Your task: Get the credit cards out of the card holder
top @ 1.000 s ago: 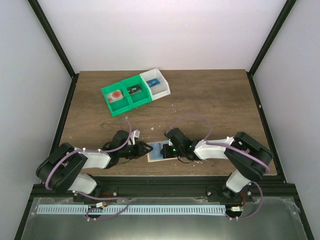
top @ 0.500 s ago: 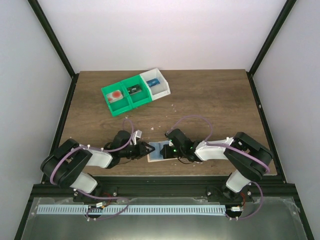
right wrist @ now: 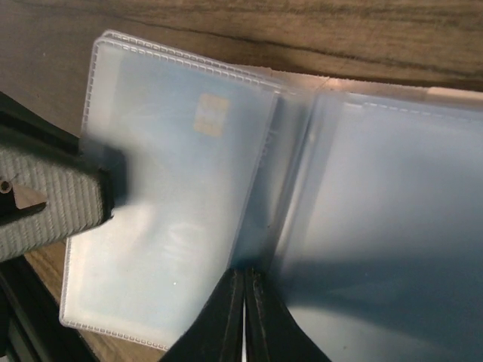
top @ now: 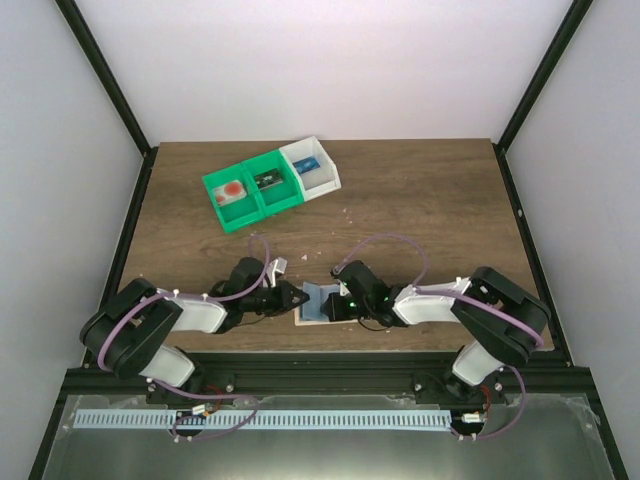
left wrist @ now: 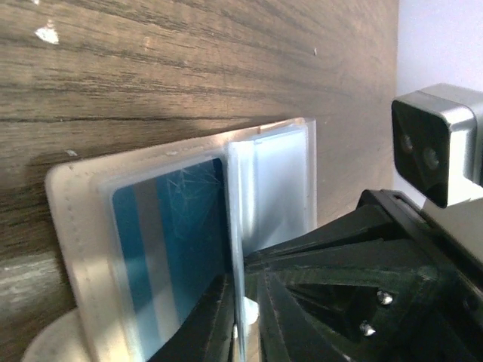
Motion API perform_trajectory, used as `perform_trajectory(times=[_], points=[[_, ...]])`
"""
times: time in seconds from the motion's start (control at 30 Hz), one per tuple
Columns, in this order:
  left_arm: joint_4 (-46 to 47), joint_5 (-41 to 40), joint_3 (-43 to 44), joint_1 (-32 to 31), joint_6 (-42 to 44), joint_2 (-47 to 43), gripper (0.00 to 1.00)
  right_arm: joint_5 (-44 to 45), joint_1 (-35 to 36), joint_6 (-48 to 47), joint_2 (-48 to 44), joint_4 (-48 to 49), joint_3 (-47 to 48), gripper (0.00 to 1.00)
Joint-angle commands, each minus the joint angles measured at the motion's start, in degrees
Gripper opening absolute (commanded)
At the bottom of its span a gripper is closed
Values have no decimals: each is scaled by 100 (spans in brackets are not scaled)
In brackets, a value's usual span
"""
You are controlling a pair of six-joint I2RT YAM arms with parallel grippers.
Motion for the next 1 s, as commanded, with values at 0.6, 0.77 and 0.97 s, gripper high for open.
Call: perform_trajectory(times=[0.6,0.77,0.97], points=[[-2344,-306,1032,3,1474,-35,0,380,46,-360,-885,-626,-95,18],[-2485,-301,1141,-2,1553,-30,3,677,38,-377,-735,-307,-311,14],[-1270,671,858,-48,879,47,29,530,37,-275,-609,268,-690,14]])
